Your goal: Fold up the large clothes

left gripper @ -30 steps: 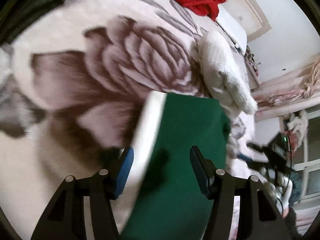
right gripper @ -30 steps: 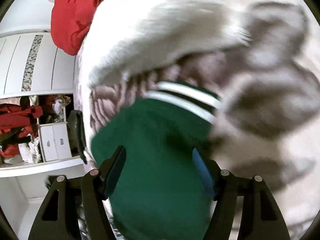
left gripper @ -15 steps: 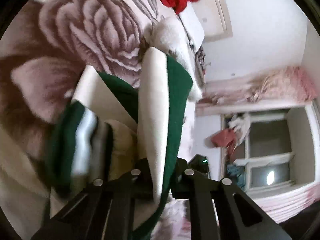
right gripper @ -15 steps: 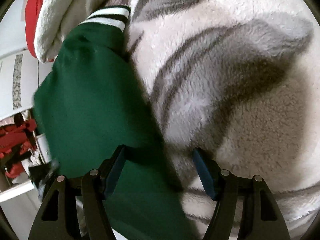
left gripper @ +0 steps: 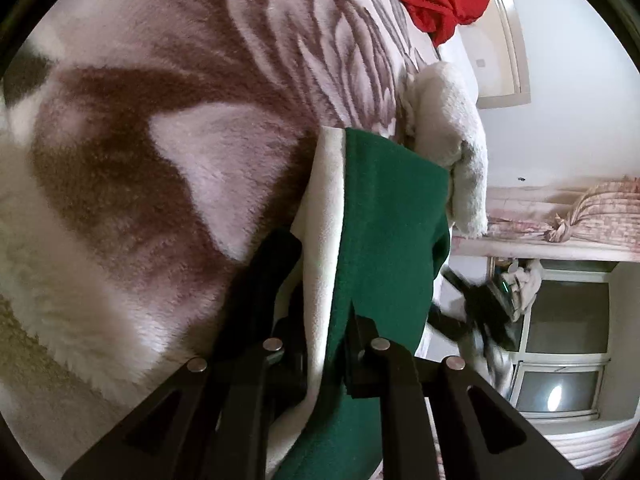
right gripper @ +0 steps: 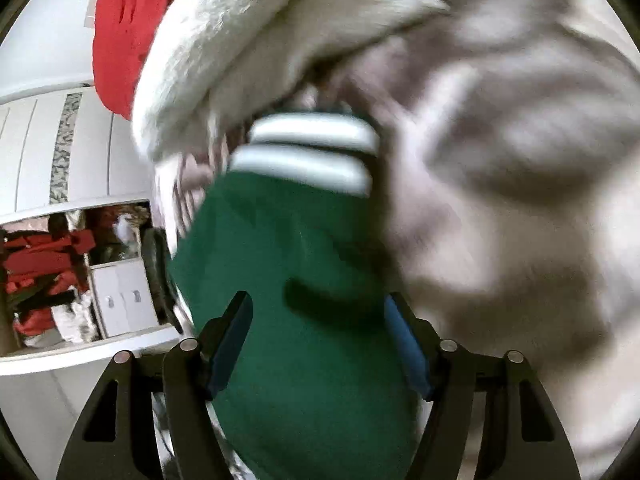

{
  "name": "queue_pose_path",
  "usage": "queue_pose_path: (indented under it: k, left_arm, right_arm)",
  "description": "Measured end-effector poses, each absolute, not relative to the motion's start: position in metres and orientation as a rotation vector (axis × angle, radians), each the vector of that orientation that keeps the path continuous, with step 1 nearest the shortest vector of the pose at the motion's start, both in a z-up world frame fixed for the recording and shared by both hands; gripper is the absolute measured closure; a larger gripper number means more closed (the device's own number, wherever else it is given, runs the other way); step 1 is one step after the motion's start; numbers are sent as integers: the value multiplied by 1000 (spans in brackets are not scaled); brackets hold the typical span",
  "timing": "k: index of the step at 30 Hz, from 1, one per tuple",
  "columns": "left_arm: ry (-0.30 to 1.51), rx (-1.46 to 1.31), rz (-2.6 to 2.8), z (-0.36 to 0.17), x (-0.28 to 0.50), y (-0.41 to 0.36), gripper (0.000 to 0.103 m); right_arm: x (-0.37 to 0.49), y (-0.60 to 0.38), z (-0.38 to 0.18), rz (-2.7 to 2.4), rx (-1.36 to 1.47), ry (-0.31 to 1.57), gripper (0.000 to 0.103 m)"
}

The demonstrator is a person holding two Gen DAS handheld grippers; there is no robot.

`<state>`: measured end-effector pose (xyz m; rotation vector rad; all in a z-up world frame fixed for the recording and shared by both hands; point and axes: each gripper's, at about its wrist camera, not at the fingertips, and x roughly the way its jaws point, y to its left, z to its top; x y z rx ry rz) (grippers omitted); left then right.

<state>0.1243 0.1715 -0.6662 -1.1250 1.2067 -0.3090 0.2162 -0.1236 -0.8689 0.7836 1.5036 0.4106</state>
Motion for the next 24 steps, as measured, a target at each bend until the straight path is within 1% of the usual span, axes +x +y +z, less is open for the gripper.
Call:
queue_pose_path:
  k: [1, 4, 6, 8, 9, 10, 11, 13, 14, 15, 17, 19, 20, 21, 22, 24]
  left_arm:
    - [1205, -1122, -310, -665, 121, 173, 91]
    - [1205, -1114, -311, -667, 125, 170, 90]
    - [1246, -1104, -302, -668, 123, 172, 89]
    - [1252, -1115, -299, -668, 122, 172, 88]
    - [1257, -1117, -298, -666, 122, 172, 85]
    - [1265, -1109, -293, -662, 121, 173, 84]
    - [1274, -1101, -283, -658, 121, 174, 79]
    - [1282, -1084, -249, -641, 116, 178, 67]
    - [1270, -1062, -236, -627, 110, 180, 57]
    - [1250, -1039, -228, -619, 107, 179, 55]
    - [1230, -908, -196, -586, 94, 168, 55]
    - [1211, -768, -179, -565, 84, 148, 58]
    - [1251, -703, -187, -567, 85, 136, 67]
    - [1320, -661, -176, -575, 87, 129, 92]
    - [1400, -592, -150, -594, 89, 118, 97]
    - [1446, -590, -120, -624, 91, 117, 96]
  right_arm:
    - [238, -120, -880, 379, 799, 1510, 58]
    - [277, -125, -919, 259, 905, 1546, 60]
    - [286, -122, -918, 261, 853, 1532, 60]
    - [285, -119, -904, 289, 732, 1518, 59]
    - [282, -121, -896, 294, 695, 1518, 58]
    - [278, -123, -887, 290, 683, 1519, 55]
    - [272, -129, -876, 284, 690, 1512, 50]
    - [253, -145, -855, 295, 730, 1484, 46]
    - [239, -151, -846, 321, 752, 1485, 46]
    - [226, -155, -840, 344, 761, 1490, 46]
    - [186, -157, -830, 379, 733, 1521, 46]
    - [146, -151, -828, 409, 675, 1557, 46]
    - [127, -138, -830, 418, 629, 1591, 47]
    - [111, -124, -835, 434, 583, 1623, 50]
    - [100, -110, -841, 459, 544, 1649, 62]
    - [79, -75, -862, 442, 428, 1696, 64]
